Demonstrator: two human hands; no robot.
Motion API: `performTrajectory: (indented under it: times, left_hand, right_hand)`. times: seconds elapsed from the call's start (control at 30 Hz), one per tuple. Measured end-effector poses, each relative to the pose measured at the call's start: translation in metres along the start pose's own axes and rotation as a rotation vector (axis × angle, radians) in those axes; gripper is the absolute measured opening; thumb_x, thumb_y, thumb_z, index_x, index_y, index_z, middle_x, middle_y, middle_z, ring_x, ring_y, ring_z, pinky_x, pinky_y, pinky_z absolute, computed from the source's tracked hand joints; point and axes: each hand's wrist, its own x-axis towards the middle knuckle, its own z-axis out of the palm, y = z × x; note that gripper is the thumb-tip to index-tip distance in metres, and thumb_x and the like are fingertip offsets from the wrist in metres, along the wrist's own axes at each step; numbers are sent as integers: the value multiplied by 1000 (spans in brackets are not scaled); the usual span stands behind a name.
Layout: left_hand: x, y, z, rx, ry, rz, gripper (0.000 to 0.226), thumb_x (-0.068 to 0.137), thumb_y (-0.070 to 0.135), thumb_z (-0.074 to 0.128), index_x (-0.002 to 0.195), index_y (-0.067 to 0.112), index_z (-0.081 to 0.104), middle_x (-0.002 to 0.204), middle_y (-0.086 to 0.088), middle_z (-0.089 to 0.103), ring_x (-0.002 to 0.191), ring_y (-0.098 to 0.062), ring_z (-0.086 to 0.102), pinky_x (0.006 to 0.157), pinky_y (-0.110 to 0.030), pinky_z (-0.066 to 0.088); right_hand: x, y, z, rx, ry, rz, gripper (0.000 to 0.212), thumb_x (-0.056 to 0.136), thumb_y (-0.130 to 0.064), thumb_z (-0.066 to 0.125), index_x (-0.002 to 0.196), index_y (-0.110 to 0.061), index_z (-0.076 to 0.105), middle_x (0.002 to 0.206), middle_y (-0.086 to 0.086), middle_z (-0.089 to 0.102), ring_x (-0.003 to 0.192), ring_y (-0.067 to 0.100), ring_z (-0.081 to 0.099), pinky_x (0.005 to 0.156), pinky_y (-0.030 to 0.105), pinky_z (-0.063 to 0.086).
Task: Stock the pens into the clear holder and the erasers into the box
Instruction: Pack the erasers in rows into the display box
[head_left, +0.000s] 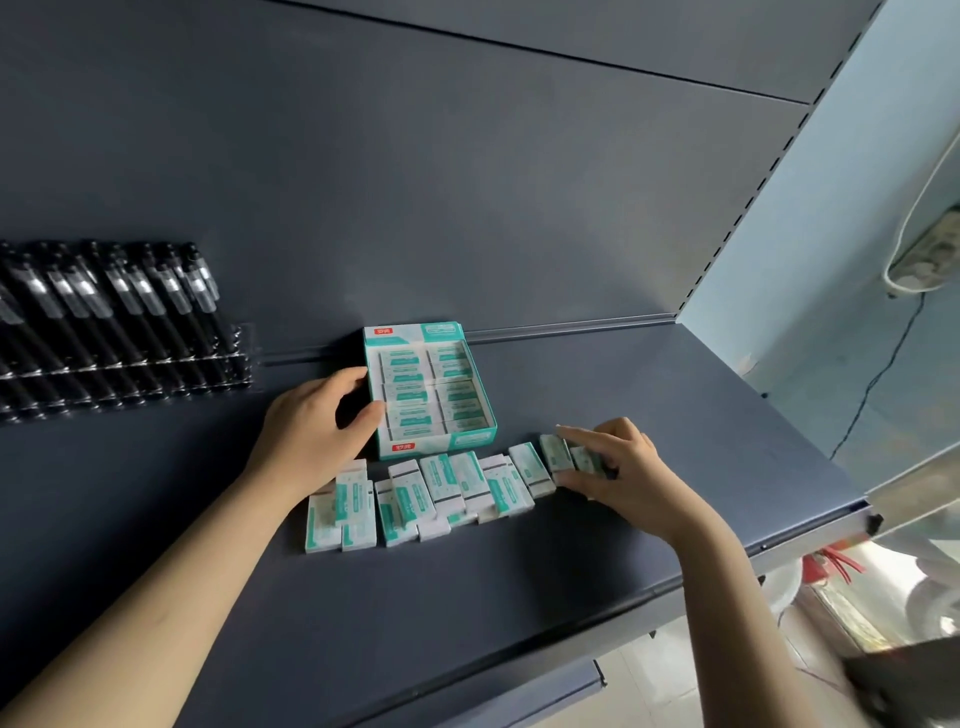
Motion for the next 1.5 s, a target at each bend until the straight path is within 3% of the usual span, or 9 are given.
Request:
performTrajectory:
  times: [0.17,0.33,0.47,0.67,0.9,1.13,1.27,1.33,1.5]
  left_hand:
    - [-1,2,-1,-15,-1,-4,46,93,36,59,136,18,55,132,-4,62,123,-22,55,104,-37,40]
    - [-1,4,-3,-21,-7,-6,46,94,34,59,136,18,54,132,-4,61,123,-21,55,104,-35,39]
    - [-1,6,-4,-33,-8,-3,45,93,33,61,135,17,55,131,-4,62,123,-19,55,103,-33,39]
    - [0,3,-5,-36,-13,-1,47,92,35,62,135,18,56,129,-3,63,122,-19,56,105,-36,40]
    - [4,-1,-7,-38,-30,-9,79,73,69,37,134,23,55,127,2,64,122,-17,55,107,-44,39]
    - [8,-6,-3,-29,-33,-17,77,71,71,35,132,27,56,125,7,64,121,-15,54,108,-46,37]
    - [11,-8,-1,-7,-25,4,76,72,70,34,130,28,56,124,8,64,120,-16,55,108,-45,36]
    - [12,-9,0,18,-22,16,76,72,70,32,131,27,55,124,8,64,120,-17,54,107,-44,36]
    - [12,-14,8,151,-61,116,75,81,65,21,146,30,36,144,10,49,133,-17,43,110,-45,28]
  right_hand:
    - [7,-6,-3,132,3,23,45,77,-37,81,108,-51,51,117,-8,44,117,21,43,98,42,47]
    - [14,-16,0,415,147,58,38,79,-20,81,93,-33,48,100,-2,65,77,18,58,60,32,54]
    - [19,-28,-2,523,258,-6,30,84,-20,77,95,-33,52,91,1,74,73,27,62,65,38,53]
    - [44,-60,-2,773,250,-131,18,83,-5,75,90,-11,60,81,7,66,67,16,58,64,31,46]
    - [75,-95,14,382,186,-271,30,76,6,70,78,-21,57,88,9,66,76,16,65,68,11,49]
    - [88,-91,28,26,198,-351,18,76,-1,71,90,-13,65,101,-6,66,91,14,55,73,12,40]
    - [91,-85,32,-88,191,-333,13,83,-8,70,90,-19,67,107,-8,67,98,14,46,70,1,29]
    - [92,-84,33,-109,194,-351,13,84,-9,72,93,-18,69,109,-9,66,98,14,48,74,3,31]
    - [93,-85,37,4,231,-382,17,79,-4,76,89,-17,74,110,-11,55,107,18,55,94,33,49]
